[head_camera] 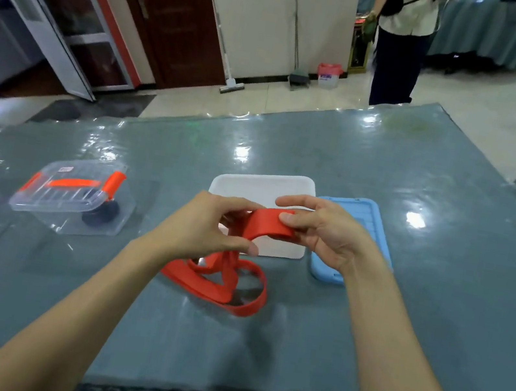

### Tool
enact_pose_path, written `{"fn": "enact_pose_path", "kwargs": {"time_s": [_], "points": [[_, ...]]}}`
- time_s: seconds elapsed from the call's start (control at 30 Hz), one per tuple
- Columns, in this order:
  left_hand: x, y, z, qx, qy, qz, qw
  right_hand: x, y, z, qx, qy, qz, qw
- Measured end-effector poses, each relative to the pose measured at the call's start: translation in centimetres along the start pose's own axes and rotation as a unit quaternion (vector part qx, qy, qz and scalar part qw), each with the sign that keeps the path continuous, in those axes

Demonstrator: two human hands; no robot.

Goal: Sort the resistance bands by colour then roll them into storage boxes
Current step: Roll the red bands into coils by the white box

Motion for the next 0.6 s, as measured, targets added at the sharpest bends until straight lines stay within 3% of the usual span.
{"fn": "enact_pose_path", "kwargs": {"time_s": [0.17,0.27,0.4,0.6], "points": [[1.1,-0.2,0.2,-0.007,0.000,0.002,1.000,-0.1,0.9,0.1,0.007,-0.008,0.003,1.000],[0.5,-0.1,0.0,0.011,0.040,-0.107,0.993,-0.2,-0.3,0.8,0.024,0.005,0.169,0.985],[-1.1,1.0,-1.0,0.040,0.101,-0.268,0.957,0.2,-2.1,1.7,0.030,0.023,0.419,0.907],[-2.9,1.3,-1.6,0.035,0.111,-0.259,0.959,-1.2,-4.0,1.4,0.080,0.066,0.217,0.971]]}}
Point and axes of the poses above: each hand's wrist, its own z-axis away from the middle knuckle, its own y-axis out of the palm, x = y × z, the point moved 6 cm from there along -z, towards the middle knuckle, and after that the axes turned 11 degrees about -z, right-handed, at the moved point
